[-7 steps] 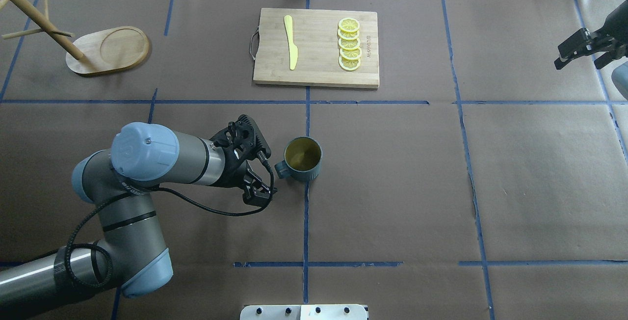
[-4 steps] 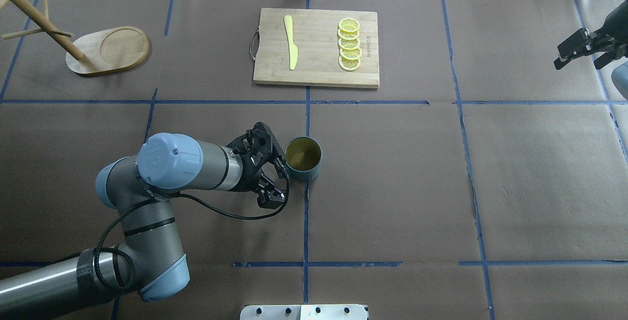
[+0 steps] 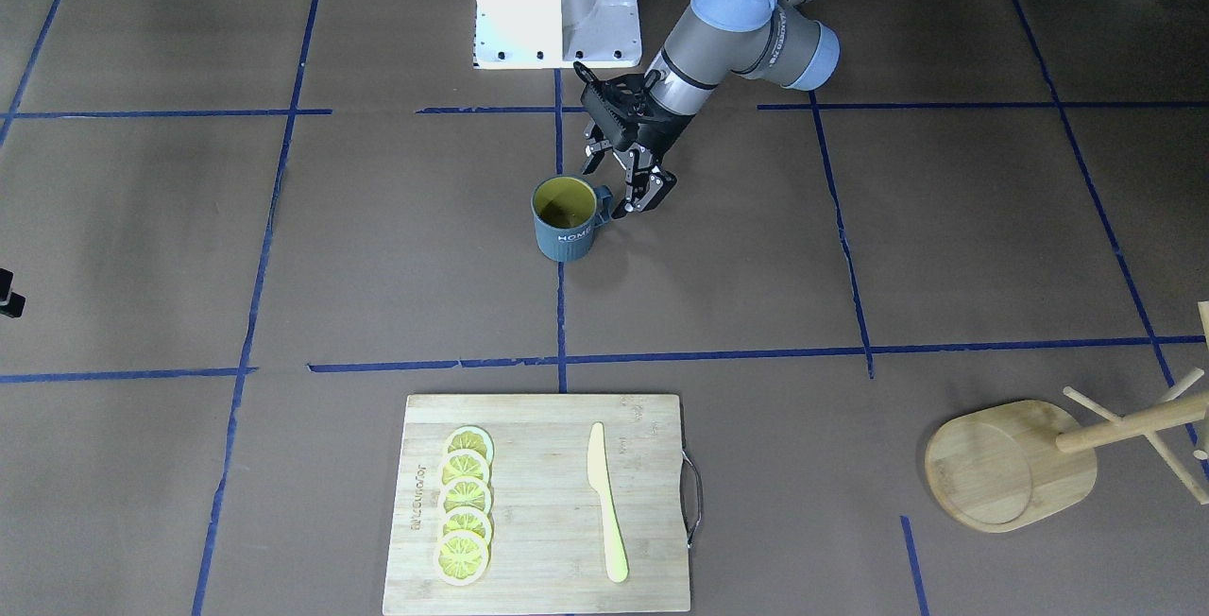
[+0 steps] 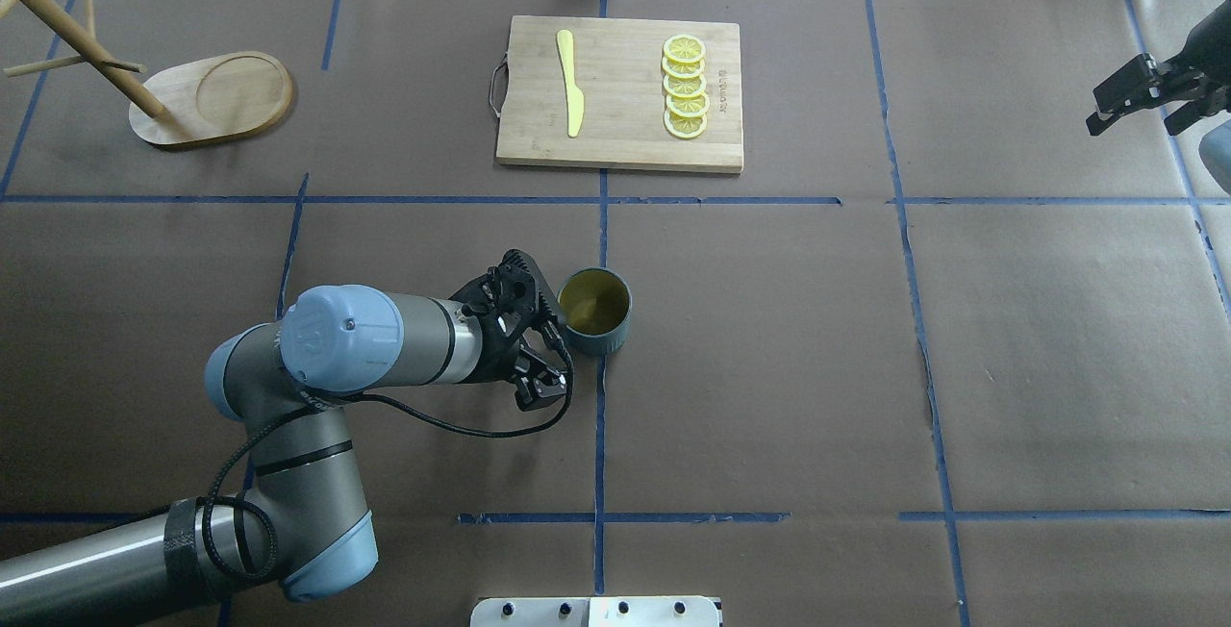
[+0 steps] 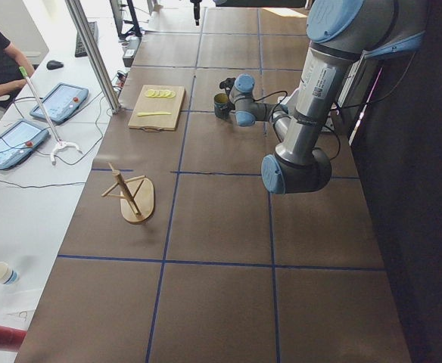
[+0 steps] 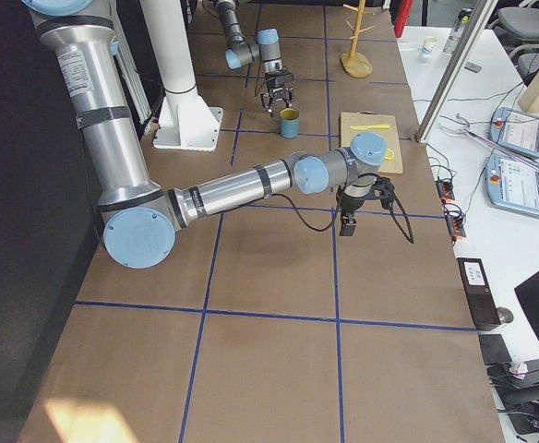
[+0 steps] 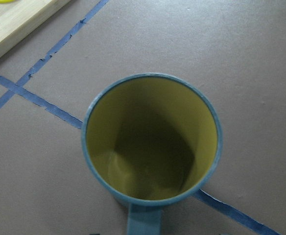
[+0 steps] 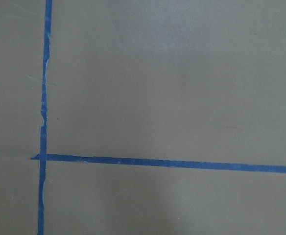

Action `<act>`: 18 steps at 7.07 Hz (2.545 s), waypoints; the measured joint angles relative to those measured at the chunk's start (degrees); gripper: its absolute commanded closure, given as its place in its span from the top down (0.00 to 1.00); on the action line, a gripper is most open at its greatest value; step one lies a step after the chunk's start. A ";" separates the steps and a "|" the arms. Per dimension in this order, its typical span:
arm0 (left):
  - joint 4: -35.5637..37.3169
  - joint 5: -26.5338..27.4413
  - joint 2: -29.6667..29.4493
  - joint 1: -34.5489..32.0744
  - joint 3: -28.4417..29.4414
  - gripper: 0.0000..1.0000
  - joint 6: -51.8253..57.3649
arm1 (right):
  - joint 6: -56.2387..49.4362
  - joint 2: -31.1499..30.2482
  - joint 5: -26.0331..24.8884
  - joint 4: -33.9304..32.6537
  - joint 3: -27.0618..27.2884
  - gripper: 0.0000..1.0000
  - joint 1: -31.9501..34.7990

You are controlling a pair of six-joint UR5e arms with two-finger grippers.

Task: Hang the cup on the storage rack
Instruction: 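Close the left gripper on the mug rim, then lift the mug and carry it toward the wooden mug rack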

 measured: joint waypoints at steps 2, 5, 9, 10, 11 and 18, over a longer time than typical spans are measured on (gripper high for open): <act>-3.51 0.01 0.44 0.15 0.94 0.62 0.04 | 0.54 0.08 0.00 0.00 0.12 1.00 0.01; -5.77 -0.05 0.77 0.05 1.39 0.46 0.13 | 1.09 0.23 0.02 0.00 0.31 1.00 0.01; -5.99 0.03 0.80 -0.31 1.03 0.00 -0.48 | 3.11 0.34 0.35 0.00 0.95 1.00 0.00; -5.95 -0.01 0.79 -0.50 0.67 0.00 -0.68 | 3.30 0.19 0.81 0.00 1.60 1.00 0.00; -5.82 -0.18 0.78 -1.08 0.34 0.00 -0.76 | 3.54 0.06 1.24 0.00 2.08 1.00 0.00; -6.19 -7.89 0.82 -16.80 -3.07 0.00 -37.04 | 3.44 -0.23 2.15 0.09 4.18 1.00 1.27</act>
